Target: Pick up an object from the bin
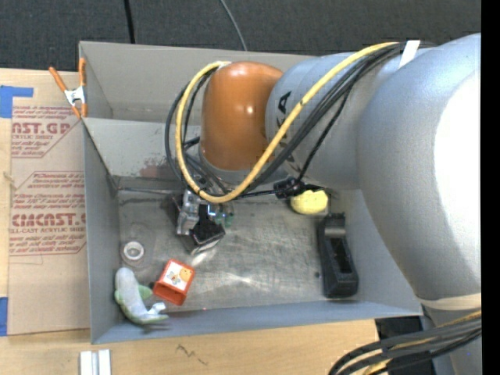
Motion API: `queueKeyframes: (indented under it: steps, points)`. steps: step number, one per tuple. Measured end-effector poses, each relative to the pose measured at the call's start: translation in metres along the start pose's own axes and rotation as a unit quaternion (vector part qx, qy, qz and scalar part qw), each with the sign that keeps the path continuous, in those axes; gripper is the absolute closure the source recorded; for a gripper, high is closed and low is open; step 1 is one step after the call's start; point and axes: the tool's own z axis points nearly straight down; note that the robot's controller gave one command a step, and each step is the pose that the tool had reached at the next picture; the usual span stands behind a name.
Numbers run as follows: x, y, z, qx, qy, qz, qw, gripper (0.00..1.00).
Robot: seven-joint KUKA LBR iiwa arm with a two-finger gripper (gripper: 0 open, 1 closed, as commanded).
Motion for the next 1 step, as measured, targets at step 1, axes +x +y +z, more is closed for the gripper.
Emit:
queueKeyframes:
  steps: [1]
  points:
    - [-0.0180,-0.0328,-0.0115,0.002,-0.0005,0.025,0.9997,1.00]
